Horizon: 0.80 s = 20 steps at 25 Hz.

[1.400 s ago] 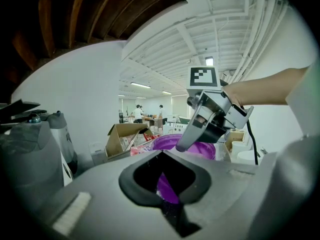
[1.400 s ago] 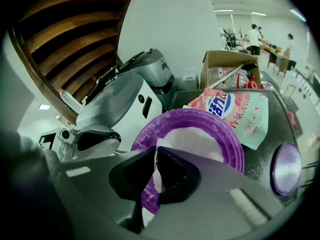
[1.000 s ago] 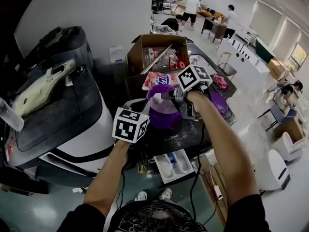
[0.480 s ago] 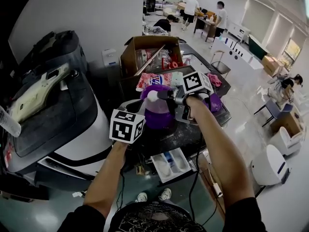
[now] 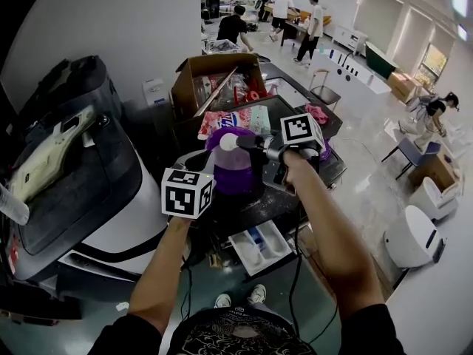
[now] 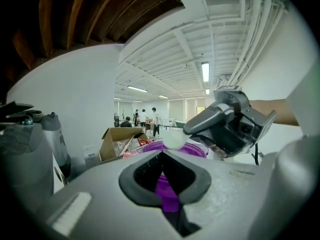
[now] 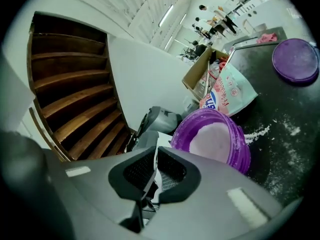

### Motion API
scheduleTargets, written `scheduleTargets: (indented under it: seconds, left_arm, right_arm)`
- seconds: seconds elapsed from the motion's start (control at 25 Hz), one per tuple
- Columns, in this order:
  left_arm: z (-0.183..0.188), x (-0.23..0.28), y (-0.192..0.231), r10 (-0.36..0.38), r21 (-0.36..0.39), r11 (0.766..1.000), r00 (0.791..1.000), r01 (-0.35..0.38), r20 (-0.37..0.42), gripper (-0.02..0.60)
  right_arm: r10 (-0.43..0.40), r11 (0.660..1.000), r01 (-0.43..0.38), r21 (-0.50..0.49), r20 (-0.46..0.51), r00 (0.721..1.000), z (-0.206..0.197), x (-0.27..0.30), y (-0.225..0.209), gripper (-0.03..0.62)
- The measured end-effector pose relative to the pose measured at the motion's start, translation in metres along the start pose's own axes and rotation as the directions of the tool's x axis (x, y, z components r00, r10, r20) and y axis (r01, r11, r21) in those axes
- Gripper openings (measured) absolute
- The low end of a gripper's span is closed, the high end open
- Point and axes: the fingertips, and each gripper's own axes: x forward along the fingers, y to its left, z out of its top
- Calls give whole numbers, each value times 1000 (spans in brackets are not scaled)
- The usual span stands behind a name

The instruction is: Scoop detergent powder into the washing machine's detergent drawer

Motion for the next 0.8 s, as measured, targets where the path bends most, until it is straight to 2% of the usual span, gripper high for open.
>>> scheduleTargets:
  seconds: [0.48, 0.8]
  left_arm:
    - [5, -4, -21, -86, 23, 996, 996, 86, 18, 0]
    - [4, 1, -49, -170, 59, 984, 985, 169, 14, 2]
  right_arm:
    - [-4, 999, -1, 42, 116, 993, -8, -31, 13, 37]
    - [13, 995, -35, 92, 232, 973, -18, -62, 9, 37]
